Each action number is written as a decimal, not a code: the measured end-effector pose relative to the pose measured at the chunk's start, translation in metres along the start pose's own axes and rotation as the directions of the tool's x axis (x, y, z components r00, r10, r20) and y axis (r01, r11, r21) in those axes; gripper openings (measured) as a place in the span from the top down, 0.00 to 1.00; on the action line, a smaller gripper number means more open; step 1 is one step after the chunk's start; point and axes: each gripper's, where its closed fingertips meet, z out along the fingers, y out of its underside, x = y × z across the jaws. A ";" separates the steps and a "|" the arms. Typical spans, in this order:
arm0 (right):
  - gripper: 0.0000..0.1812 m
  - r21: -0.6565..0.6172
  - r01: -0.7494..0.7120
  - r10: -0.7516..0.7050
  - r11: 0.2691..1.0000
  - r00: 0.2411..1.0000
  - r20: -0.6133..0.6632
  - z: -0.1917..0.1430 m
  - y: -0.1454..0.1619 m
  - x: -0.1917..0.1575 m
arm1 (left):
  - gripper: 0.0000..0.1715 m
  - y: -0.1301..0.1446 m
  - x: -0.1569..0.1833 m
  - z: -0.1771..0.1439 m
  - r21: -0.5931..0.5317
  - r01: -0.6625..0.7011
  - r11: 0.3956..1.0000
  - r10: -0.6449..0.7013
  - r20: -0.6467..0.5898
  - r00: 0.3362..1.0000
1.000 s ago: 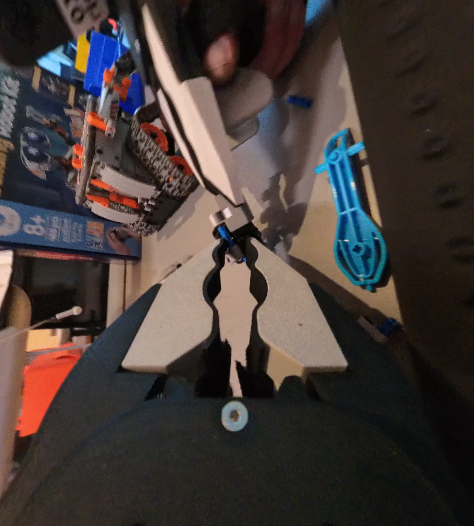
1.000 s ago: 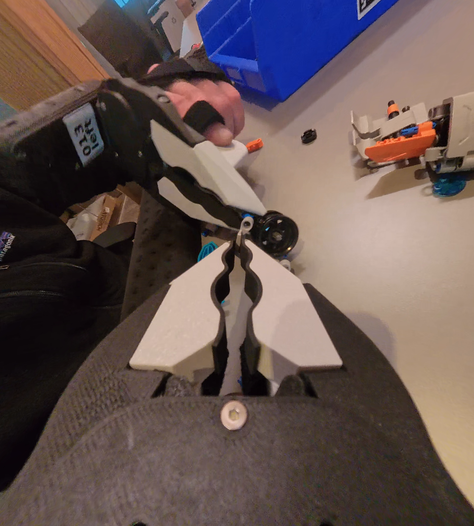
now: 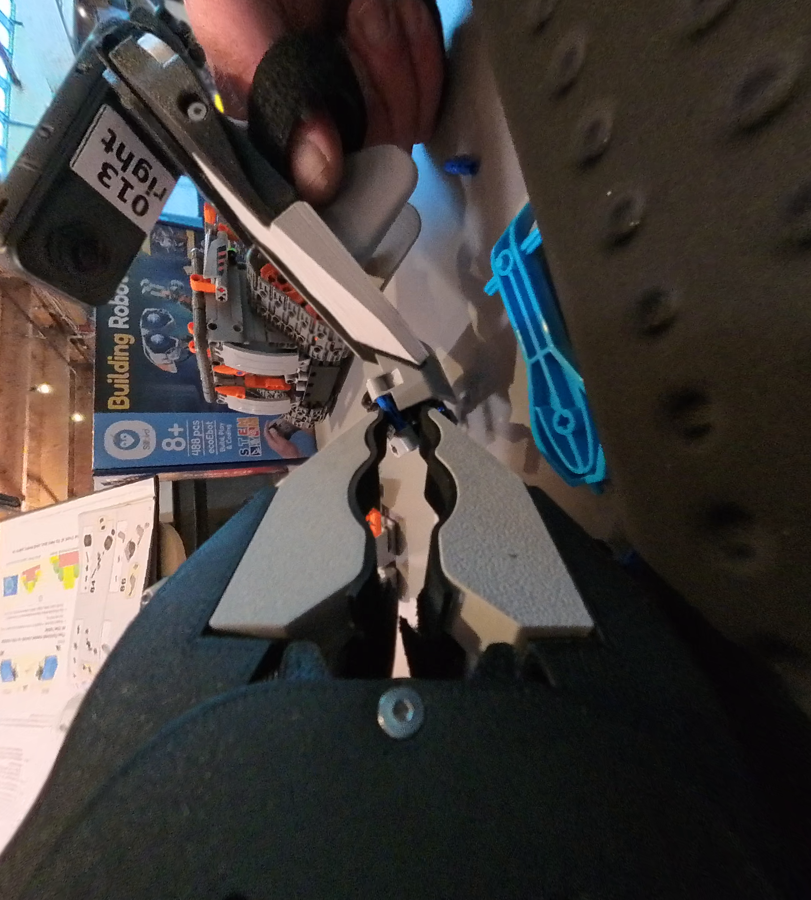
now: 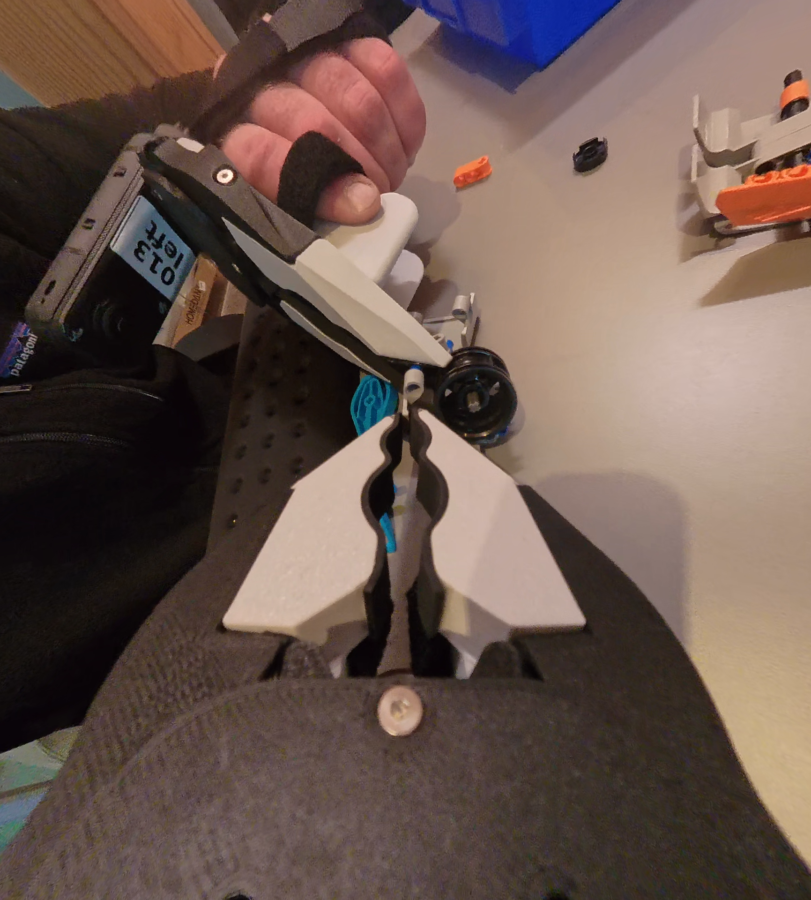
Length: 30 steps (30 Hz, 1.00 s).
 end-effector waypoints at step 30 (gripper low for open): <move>1.00 0.024 0.060 -0.060 0.998 0.998 -0.002 -0.012 -0.012 -0.001 | 0.93 0.007 -0.015 -0.003 0.031 0.200 0.979 -0.198 -0.048 0.979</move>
